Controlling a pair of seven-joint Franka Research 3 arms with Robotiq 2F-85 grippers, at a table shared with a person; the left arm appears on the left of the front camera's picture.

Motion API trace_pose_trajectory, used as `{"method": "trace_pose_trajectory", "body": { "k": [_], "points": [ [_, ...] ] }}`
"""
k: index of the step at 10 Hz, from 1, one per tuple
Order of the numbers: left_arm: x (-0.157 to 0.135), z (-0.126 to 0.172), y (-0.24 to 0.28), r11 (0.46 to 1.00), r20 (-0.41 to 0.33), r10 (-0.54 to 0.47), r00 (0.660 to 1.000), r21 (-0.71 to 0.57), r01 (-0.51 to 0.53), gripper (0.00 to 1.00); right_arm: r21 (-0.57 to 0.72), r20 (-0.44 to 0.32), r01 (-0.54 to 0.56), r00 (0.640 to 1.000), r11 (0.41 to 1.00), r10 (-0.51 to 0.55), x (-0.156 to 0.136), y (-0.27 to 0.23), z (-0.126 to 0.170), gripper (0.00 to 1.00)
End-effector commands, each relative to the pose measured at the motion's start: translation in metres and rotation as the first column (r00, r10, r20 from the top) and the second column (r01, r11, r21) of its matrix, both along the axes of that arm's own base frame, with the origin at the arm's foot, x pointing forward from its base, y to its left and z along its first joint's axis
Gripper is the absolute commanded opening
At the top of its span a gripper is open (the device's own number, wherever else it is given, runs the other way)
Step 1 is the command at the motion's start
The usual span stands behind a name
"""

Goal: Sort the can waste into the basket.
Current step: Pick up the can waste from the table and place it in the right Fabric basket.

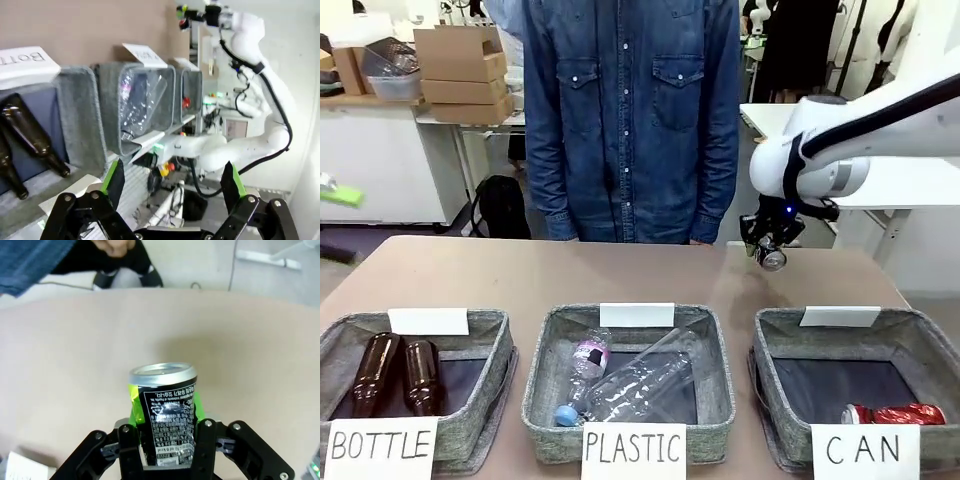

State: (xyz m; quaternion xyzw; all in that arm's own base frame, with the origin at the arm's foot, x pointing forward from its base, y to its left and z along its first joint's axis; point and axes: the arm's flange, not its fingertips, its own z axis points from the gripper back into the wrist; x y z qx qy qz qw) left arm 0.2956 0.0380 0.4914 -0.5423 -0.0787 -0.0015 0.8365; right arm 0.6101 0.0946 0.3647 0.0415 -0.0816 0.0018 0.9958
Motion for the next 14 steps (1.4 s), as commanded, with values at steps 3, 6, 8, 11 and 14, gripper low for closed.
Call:
{"method": "trace_pose_trajectory", "body": {
  "k": [3, 6, 8, 11, 14],
  "points": [
    [0.002, -0.027, -0.037, 0.996, -0.035, -0.079, 0.996, 0.029, 0.080, 1.00, 0.019, -0.012, 0.061, 0.998, 0.998, -0.061, -0.132, -0.040, 0.124, 0.00],
    [0.011, -0.079, -0.065, 0.996, -0.029, -0.063, 0.998, 0.067, 0.065, 1.00, 0.054, -0.047, 0.064, 0.997, 0.996, -0.062, -0.233, -0.052, 0.152, 0.00],
    [0.025, -0.024, -0.039, 0.996, -0.019, -0.064, 0.998, 0.052, 0.065, 1.00, 0.101, -0.071, -0.046, 0.996, 0.994, 0.053, -0.279, -0.052, 0.147, 0.00],
    [0.025, -0.024, -0.039, 0.996, -0.019, -0.064, 0.998, 0.052, 0.065, 1.00, 0.122, -0.136, -0.109, 0.983, 0.987, 0.125, -0.318, -0.051, 0.119, 0.00],
    [0.025, -0.024, -0.039, 0.996, -0.019, -0.064, 0.998, 0.052, 0.065, 1.00, 0.150, -0.165, -0.128, 0.974, 0.980, 0.152, -0.322, -0.054, 0.103, 0.00]
  ]
}}
